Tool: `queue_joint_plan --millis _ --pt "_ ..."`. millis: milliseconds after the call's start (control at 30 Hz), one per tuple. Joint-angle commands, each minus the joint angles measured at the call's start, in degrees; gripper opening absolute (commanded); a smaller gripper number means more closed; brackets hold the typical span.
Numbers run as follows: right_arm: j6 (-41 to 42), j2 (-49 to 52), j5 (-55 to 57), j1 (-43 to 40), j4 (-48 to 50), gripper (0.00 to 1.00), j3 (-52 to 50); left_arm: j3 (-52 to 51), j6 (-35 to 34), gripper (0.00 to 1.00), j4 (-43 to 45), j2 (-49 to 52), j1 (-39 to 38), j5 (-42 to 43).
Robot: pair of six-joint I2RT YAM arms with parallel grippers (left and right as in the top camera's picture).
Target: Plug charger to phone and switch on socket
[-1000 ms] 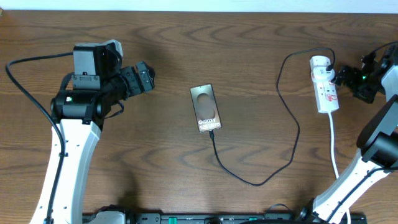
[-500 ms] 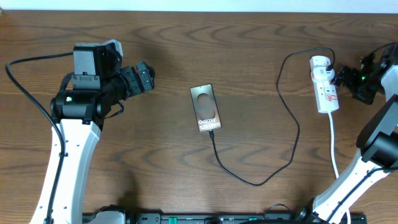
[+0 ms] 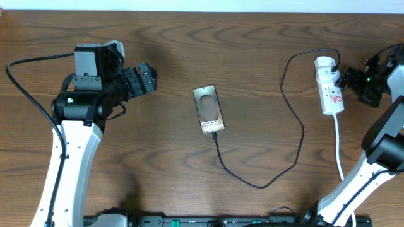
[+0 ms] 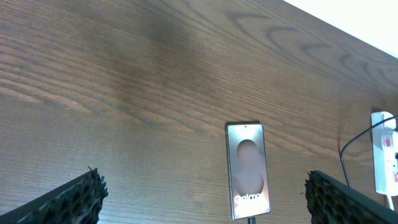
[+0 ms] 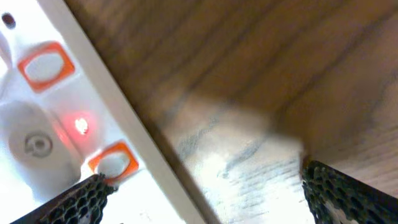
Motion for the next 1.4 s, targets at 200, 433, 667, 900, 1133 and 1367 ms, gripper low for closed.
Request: queue_joint_plan --millis 200,433,667,900,1133,1367 --pt "-2.4 -15.3 0.7 -0.9 -6.8 0.99 2.2 1.0 0.4 0.99 0.0 -0.5 0.2 -0.8" --pt "-5.0 -29.9 -1.1 -0.2 -12.2 0.99 2.2 1.0 0.4 1.0 0.0 -0.5 0.2 -0.8" --pt "-5.0 -41.8 -4.8 1.3 -18.5 0.99 2.2 1.0 0.4 1.0 0.0 -0.5 0.2 -0.8" --pt "-8.6 -50.8 -7.5 1.6 -26.5 0.99 2.2 1.0 0.4 1.0 0.0 -0.5 0.2 -0.8" --pt "-7.8 -56.5 -6.3 1.6 -38.0 0.99 2.2 1.0 0.4 1.0 0.0 -0.5 0.2 -0.8" --pt "-7.8 -58.0 -6.2 1.6 -41.4 0.99 2.2 1.0 0.4 1.0 0.0 -0.5 0.2 -0.8"
